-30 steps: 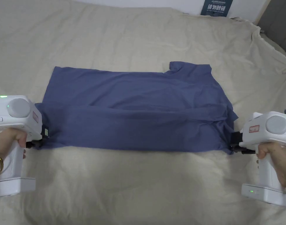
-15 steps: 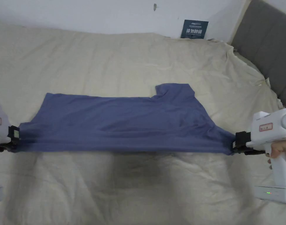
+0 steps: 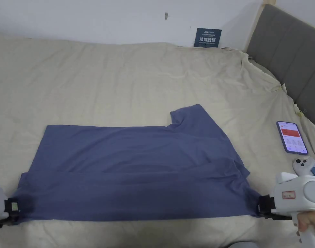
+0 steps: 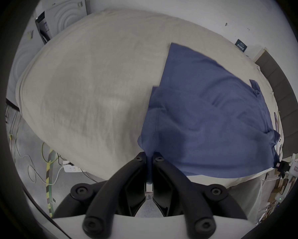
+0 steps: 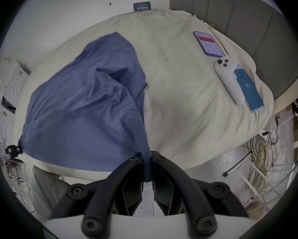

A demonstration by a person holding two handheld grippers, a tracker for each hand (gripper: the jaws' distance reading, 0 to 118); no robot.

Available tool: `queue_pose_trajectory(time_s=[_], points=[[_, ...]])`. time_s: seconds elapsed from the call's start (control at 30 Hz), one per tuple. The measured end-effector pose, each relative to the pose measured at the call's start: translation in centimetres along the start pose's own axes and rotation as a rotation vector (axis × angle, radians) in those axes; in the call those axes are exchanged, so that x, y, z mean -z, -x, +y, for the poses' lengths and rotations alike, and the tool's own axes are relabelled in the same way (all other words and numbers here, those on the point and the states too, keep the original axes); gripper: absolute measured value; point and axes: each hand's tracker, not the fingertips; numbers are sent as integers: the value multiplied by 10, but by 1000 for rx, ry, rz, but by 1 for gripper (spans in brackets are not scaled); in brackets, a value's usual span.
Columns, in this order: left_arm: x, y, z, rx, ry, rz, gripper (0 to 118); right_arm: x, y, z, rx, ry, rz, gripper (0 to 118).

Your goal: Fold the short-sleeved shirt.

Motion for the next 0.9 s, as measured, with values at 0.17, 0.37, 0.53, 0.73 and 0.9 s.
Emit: queue_pose_trajectory(time_s=[0.17, 0.37, 0.53, 0.73, 0.9], points=[[-18, 4, 7, 28, -43, 92, 110, -22, 3, 13, -66, -81, -75, 80], [-89, -13, 43, 37, -348, 106, 118, -97, 19, 42, -131, -426, -137, 105], [-129, -66, 36, 128, -765, 125, 118, -145, 51, 35, -107, -859, -36, 114], [-128, -111, 1, 231, -956, 43, 79, -148, 86, 12, -142, -1009, 13, 117], [-116, -124, -13, 241, -950, -5, 9, -136, 98, -1, -177, -986, 36, 77]])
